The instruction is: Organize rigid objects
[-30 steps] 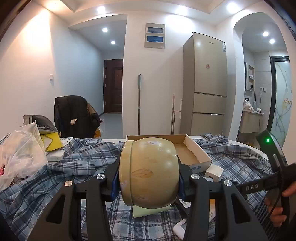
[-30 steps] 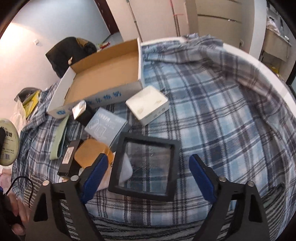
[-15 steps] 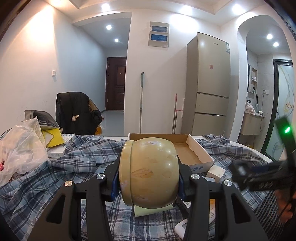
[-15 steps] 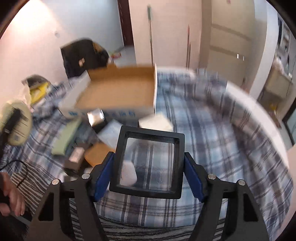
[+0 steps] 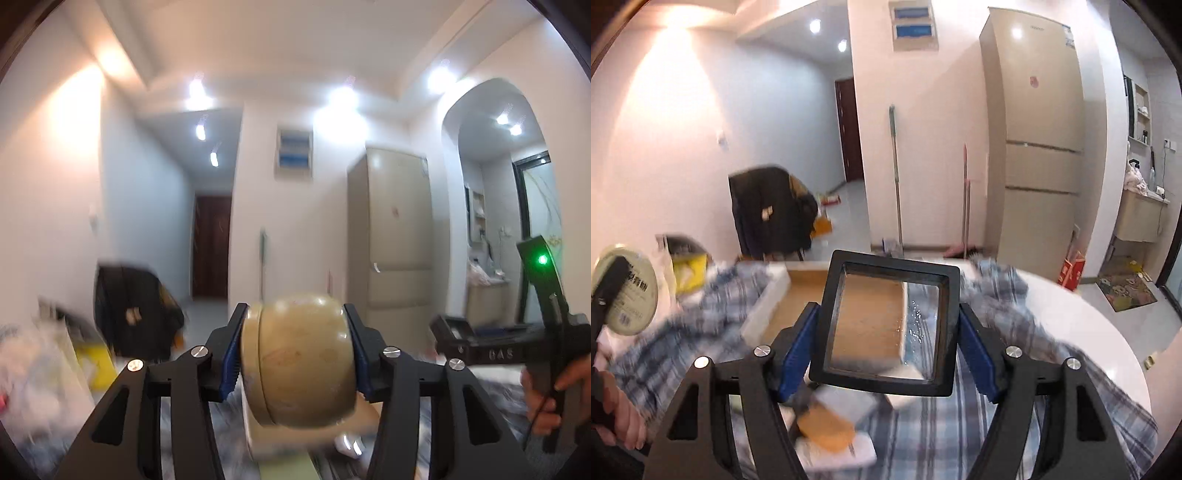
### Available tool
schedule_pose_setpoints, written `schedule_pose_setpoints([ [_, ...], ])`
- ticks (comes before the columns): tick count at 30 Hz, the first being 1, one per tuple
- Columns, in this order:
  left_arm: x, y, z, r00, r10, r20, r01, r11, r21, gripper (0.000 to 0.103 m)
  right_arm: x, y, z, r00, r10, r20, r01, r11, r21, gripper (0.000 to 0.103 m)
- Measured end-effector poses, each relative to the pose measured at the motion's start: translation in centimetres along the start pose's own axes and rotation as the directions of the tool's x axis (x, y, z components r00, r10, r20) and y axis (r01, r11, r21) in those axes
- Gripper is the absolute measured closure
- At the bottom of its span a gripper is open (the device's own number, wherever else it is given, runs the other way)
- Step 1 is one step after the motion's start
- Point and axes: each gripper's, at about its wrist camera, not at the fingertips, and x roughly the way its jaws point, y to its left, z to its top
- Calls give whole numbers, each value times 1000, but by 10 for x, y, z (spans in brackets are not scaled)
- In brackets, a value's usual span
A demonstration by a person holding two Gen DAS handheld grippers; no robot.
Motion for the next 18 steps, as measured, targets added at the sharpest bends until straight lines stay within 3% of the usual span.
schedule_pose_setpoints([
  [1,6,-2,6,1000,2,10,-2,1000,22,56,2,1,6,1000,2,21,-2,1000,1,32],
  [2,17,-4,13,1000,-18,22,17,999,36,70,5,3,12,999,-6,37,6,1000,2,32],
  [5,42,-6,19,1000,-10,8,9,999,41,83,22,6,28,999,-16,48,15,1000,22,32],
  [7,62,-3,18,999,0,-47,1,1000,15,95,32,6,31,998,-25,51,23,999,35,32],
  [9,75,5,12,993,-16,-113,12,999,-37,95,41,10,31,999,-19,43,17,999,36,32],
  [10,85,8,4,983,-16,-184,5,998,-59,95,48,12,31,1000,-12,20,11,1000,18,32],
  [12,92,13,-10,971,-21,-236,0,996,-89,95,57,13,23,1000,2,-16,-2,1000,20,32],
  [16,112,18,-34,949,-27,-315,16,999,-37,95,71,18,10,996,46,-70,-47,999,-10,32],
  [18,122,22,-42,950,-28,-310,16,999,-41,95,79,23,4,996,33,-82,-36,999,-37,32],
])
